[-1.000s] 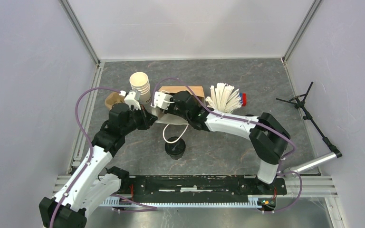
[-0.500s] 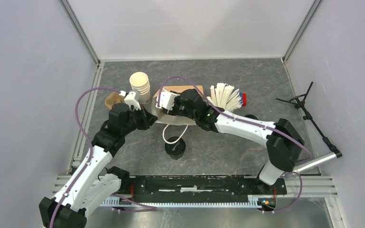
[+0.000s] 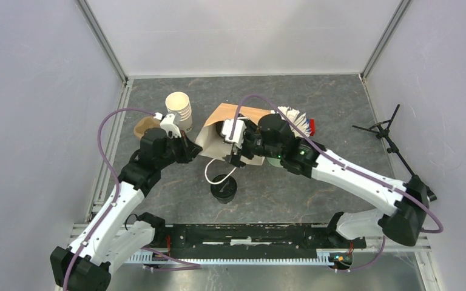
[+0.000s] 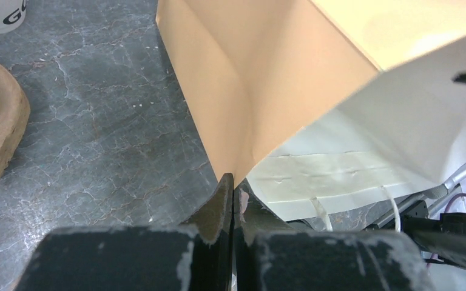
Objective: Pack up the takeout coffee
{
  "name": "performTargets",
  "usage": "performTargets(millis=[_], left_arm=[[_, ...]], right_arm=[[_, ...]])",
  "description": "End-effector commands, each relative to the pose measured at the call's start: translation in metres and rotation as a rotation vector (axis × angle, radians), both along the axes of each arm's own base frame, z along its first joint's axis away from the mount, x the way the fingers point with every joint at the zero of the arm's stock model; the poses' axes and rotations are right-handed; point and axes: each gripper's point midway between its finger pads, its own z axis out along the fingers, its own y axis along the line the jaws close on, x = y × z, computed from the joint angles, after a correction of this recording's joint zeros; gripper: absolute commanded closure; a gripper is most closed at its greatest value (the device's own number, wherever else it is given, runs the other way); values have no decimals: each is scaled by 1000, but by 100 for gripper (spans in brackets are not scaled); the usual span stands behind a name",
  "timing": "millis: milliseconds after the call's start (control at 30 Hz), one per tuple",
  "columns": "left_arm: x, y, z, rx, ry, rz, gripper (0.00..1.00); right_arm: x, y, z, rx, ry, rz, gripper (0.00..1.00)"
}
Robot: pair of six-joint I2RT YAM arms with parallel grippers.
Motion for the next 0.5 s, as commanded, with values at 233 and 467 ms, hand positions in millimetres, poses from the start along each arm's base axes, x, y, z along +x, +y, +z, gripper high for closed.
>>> performTargets(millis=[233, 467], left_arm=[[16, -5, 34, -76, -63, 48, 98], [9, -5, 42, -107, -63, 48, 98]], right_arm=[[-49, -32, 30, 85, 168, 5, 2], [0, -12, 12, 27, 68, -102, 2]])
